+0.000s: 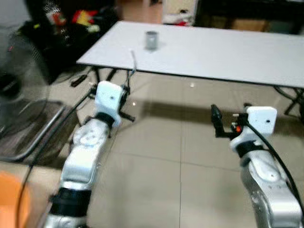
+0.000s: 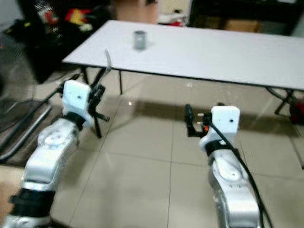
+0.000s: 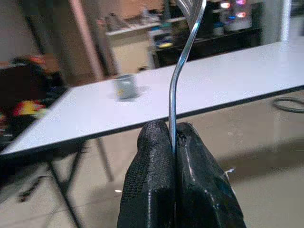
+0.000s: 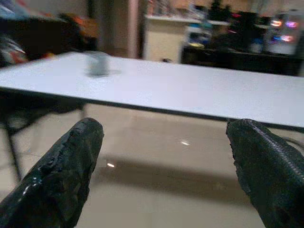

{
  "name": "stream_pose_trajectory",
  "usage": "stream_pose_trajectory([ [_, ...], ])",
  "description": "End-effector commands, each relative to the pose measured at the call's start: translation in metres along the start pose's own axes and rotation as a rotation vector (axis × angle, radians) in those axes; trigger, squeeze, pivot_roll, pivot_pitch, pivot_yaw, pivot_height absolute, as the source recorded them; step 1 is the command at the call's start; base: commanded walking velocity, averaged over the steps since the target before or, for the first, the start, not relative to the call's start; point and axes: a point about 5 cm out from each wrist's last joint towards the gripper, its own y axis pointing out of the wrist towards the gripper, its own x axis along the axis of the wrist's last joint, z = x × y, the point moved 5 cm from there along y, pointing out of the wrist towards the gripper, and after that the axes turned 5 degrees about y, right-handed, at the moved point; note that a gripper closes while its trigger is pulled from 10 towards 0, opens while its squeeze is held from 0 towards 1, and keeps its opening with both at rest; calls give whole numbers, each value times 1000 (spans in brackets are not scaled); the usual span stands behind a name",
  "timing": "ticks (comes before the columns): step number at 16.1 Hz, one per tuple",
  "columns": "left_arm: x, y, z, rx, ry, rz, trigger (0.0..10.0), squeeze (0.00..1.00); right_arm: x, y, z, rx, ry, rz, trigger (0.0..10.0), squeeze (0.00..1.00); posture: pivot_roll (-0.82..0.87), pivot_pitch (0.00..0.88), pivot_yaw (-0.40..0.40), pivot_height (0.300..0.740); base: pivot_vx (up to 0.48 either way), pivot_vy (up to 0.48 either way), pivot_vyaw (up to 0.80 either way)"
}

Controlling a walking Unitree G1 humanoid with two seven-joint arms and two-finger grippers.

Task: Setting the table

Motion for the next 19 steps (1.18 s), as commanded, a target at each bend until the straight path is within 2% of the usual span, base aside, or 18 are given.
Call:
stream_pose_trajectory([
  [1, -2, 0, 8, 20, 18, 3, 10000, 0, 1, 2, 4, 18, 9, -11, 10000, 0, -81, 0, 6, 740, 334, 0, 0],
  [5, -20, -7, 24, 51, 64, 57, 10000, 0, -2, 2, 6, 60, 54, -9, 10000, 0, -79, 0, 3, 740, 335, 0, 0],
  [12, -20, -8, 35, 77, 74, 55, 10000, 0, -7, 4, 12, 94, 53, 1, 10000, 0, -69, 0, -6, 740, 365, 0, 0],
  [15, -20, -6, 35, 79, 75, 54, 10000, 0, -6, 5, 10, 93, 55, -1, 10000, 0, -73, 0, -3, 740, 390, 0, 0],
  [19, -22, -4, 26, 52, 68, 57, 10000, 0, -4, 5, 8, 89, 63, -9, 10000, 0, -81, 0, 3, 740, 389, 0, 0],
])
